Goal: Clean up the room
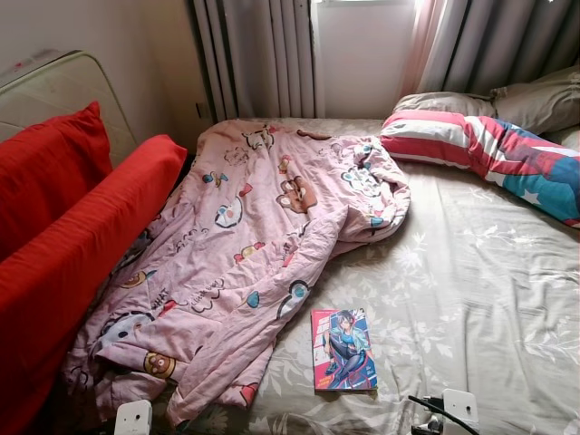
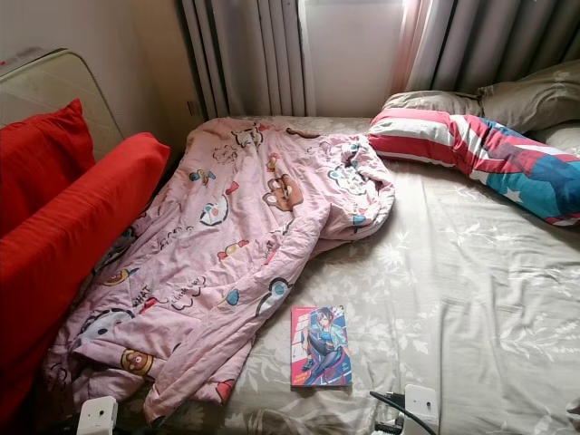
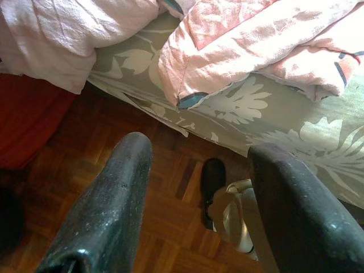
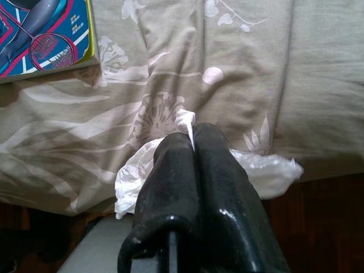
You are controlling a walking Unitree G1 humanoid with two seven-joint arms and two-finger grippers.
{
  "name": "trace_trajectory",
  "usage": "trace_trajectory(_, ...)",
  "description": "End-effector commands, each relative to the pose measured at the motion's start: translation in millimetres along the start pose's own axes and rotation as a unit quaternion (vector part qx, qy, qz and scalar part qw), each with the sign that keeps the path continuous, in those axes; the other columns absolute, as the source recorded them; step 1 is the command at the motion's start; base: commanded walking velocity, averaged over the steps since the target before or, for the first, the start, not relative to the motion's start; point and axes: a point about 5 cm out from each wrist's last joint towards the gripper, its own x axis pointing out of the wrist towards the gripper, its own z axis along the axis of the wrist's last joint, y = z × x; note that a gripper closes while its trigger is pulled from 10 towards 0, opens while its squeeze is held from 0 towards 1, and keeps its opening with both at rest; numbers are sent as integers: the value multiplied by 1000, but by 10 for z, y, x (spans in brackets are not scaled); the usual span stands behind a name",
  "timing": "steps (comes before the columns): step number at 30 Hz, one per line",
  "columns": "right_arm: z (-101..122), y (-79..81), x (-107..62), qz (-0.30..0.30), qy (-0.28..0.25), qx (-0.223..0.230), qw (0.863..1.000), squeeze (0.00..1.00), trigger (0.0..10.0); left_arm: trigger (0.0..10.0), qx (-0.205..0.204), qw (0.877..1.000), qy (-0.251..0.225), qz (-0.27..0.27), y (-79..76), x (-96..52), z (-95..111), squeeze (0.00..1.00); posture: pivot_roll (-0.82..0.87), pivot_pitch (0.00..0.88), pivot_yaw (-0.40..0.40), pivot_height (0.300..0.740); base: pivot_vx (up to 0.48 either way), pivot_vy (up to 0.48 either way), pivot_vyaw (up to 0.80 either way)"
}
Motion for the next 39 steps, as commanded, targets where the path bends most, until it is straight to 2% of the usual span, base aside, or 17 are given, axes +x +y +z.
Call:
trace_trajectory(1,-25,9,-3,0,5,2,1000,0,10000,10000,3,1000,18,-1,-47,9,-41,0,-54,0,37,740,0,0,0)
trace_trajectory(4,-23,10,-2,0,5,2,1000,0,10000,10000,4,1000,19,-5,-113,28,-28,0,-53,0,35,740,0,0,0)
trace_trajectory(6,-22,12,-2,1,6,2,1000,0,10000,10000,4,1000,16,-10,-241,71,38,0,-51,0,32,740,0,0,0)
trace_trajectory(10,-22,10,-1,0,7,2,1000,0,10000,10000,2,1000,18,-10,-300,88,57,0,-49,0,31,740,0,0,0)
trace_trajectory(15,-22,12,-1,1,7,3,1000,0,10000,10000,-1,1000,12,-10,-269,80,59,0,-49,0,31,740,0,0,0)
trace_trajectory(39,-23,14,0,2,9,1,1000,0,10000,10000,-6,1000,9,-10,-275,81,61,0,-48,0,27,740,-278,0,0)
